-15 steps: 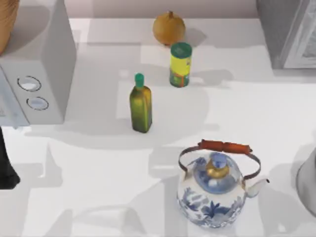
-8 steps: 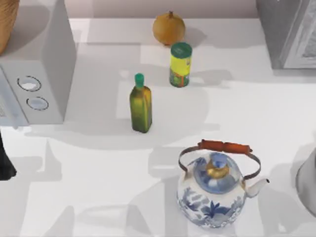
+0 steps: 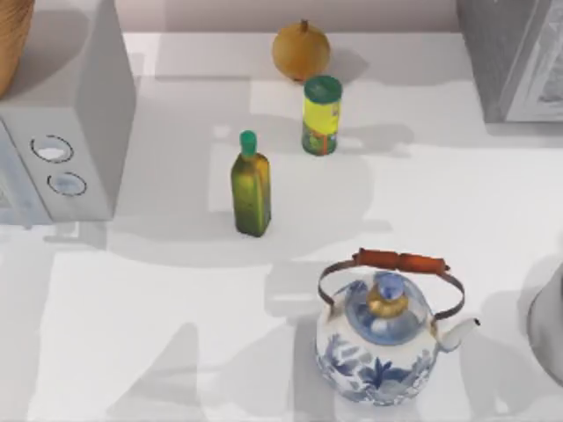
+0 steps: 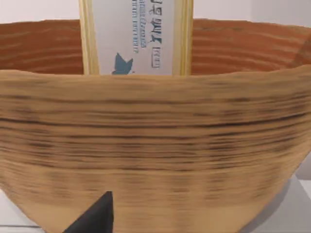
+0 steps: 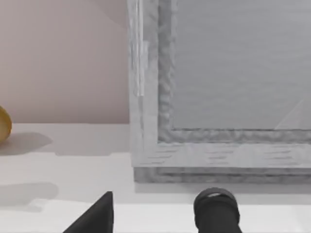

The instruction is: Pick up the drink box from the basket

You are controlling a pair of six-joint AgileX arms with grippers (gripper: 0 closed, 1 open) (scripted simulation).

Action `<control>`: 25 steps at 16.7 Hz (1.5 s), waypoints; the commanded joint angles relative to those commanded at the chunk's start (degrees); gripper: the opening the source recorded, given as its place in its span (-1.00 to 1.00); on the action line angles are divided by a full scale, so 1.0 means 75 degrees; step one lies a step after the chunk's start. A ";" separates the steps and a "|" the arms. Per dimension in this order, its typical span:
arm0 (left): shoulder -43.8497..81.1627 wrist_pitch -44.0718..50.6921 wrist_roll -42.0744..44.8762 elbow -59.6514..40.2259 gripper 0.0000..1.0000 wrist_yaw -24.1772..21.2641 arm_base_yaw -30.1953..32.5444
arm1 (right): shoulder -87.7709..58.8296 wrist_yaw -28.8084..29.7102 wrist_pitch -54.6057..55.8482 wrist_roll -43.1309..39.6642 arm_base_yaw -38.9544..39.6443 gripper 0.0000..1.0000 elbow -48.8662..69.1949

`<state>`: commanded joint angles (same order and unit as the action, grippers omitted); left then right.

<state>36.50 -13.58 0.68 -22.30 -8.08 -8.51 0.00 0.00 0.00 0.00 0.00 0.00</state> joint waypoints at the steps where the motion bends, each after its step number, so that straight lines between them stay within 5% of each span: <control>1: 0.0536 -0.0201 0.0010 -0.0358 1.00 -0.0120 -0.0106 | 0.0000 0.0000 0.0000 0.0000 0.0000 1.00 0.0000; 11: 0.4703 -0.1588 0.0024 -0.3113 1.00 -0.1013 -0.0772 | 0.0000 0.0000 0.0000 0.0000 0.0000 1.00 0.0000; 25: 0.5827 -0.1833 0.0023 -0.3978 1.00 -0.0856 -0.0583 | 0.0000 0.0000 0.0000 0.0000 0.0000 1.00 0.0000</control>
<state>80.20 -27.33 0.85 -52.13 -14.50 -12.88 0.00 0.00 0.00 0.00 0.00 0.00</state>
